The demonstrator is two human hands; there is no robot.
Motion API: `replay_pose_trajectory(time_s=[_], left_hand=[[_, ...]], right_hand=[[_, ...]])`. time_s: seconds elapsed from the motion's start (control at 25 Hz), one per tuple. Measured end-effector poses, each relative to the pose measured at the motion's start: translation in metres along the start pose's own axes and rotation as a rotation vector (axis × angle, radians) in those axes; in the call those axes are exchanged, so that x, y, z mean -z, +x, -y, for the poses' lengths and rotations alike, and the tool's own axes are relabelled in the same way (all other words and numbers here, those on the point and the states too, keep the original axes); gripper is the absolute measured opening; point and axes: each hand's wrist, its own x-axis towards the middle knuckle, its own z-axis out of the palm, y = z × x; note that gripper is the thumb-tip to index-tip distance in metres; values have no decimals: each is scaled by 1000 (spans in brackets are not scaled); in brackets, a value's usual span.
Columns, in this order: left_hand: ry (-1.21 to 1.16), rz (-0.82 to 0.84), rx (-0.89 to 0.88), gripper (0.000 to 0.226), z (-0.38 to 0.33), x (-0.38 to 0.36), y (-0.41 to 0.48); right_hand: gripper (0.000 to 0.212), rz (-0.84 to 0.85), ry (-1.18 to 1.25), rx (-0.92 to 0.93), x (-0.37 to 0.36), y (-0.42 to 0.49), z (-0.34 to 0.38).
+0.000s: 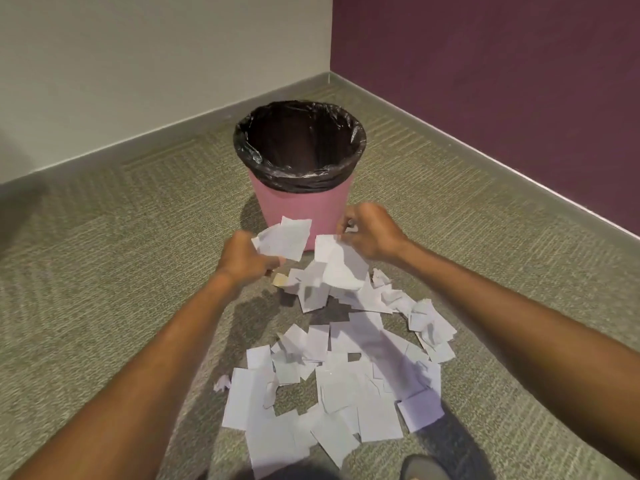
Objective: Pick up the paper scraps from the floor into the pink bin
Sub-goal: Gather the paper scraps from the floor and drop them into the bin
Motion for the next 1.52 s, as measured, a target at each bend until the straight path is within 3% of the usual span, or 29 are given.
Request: replay_pose_trajectory(time_s=[0.24, 0.4, 0.48, 0.64, 0.8, 0.88, 0.96, 1.04, 1.12, 1.24, 1.36, 1.52], left_hand=[[-119, -139, -186, 47, -93, 65, 29], [-164, -207, -117, 65, -141, 63, 71], [-132, -169, -65, 65, -148, 54, 90], [94, -72, -144, 63, -141, 39, 102], [120, -207, -278, 53, -115, 46, 92], [67, -376, -321, 29, -86, 40, 71], [45, -420, -334, 10, -39, 13, 35], [129, -194, -309, 12, 16, -30, -6], [364, 155, -207, 47, 66, -75, -43], [776, 484, -169, 98, 126, -124, -78], [852, 537, -264, 120, 151, -156, -92], [813, 524, -270, 138, 152, -178, -95]], right_hand=[[12, -337, 217, 47, 77, 47, 63], [8, -494, 286, -135, 78, 119, 67], [8, -445, 366, -224, 69, 145, 57], [44, -152, 466, -181, 56, 148, 41], [19, -170, 458, -118, 63, 132, 42], [11, -190, 572, -82, 64, 106, 37], [8, -117, 550, -44, 52, 68, 17], [6, 91, 384, -58, 27, 24, -16], [8, 338, 132, -111, -6, -18, -56], [56, 565, -262, -185, -55, -71, -102], [108, 709, -383, -257, -89, -107, -126], [129, 755, -415, -358, -111, -130, -129]])
